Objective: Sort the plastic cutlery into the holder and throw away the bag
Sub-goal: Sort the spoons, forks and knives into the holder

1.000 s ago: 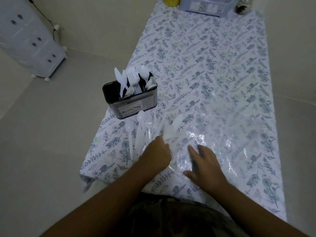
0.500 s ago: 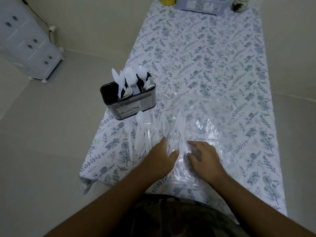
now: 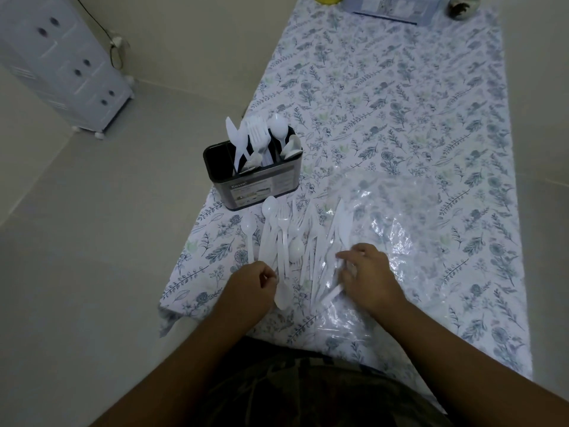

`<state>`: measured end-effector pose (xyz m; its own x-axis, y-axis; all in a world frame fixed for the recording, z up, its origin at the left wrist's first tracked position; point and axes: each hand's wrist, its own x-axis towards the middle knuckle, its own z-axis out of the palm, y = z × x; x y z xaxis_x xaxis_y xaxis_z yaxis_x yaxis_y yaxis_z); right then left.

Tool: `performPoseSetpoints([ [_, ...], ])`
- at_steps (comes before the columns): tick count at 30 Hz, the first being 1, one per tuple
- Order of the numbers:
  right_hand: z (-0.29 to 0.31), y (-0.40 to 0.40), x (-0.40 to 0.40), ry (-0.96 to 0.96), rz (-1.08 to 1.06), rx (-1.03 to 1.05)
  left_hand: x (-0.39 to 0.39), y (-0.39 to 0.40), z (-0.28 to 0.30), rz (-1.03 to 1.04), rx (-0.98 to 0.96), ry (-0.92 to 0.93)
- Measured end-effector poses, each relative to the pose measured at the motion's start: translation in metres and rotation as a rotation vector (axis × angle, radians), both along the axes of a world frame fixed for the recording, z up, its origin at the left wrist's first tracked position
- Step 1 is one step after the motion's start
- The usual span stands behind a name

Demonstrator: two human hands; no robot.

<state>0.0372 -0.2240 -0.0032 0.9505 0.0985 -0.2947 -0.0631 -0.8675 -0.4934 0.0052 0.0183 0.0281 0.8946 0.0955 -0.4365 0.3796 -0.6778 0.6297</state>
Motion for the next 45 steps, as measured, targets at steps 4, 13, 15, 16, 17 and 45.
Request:
performPoseSetpoints([
  [4, 0.001, -0.006, 0.018, 0.019, -0.231, 0.084, -0.001, 0.009, -0.001, 0.024, -0.007, 0.01],
  [13, 0.023, 0.017, 0.063, 0.176, -0.434, -0.025, -0.006, 0.02, -0.004, 0.03, 0.007, 0.026],
  [15, 0.023, 0.021, 0.073, 0.228, -0.479, -0.025, -0.006, 0.023, -0.006, 0.032, 0.005, 0.039],
  [16, 0.022, 0.022, 0.078, 0.252, -0.515, -0.001, -0.005, 0.025, -0.007, 0.029, 0.004, 0.043],
  [17, 0.023, 0.022, 0.081, 0.272, -0.557, 0.037, -0.005, 0.028, -0.007, 0.027, 0.0, 0.047],
  [45, 0.008, 0.027, 0.091, 0.212, -0.648, 0.066, 0.048, 0.0, -0.011, -0.264, -0.094, -0.082],
])
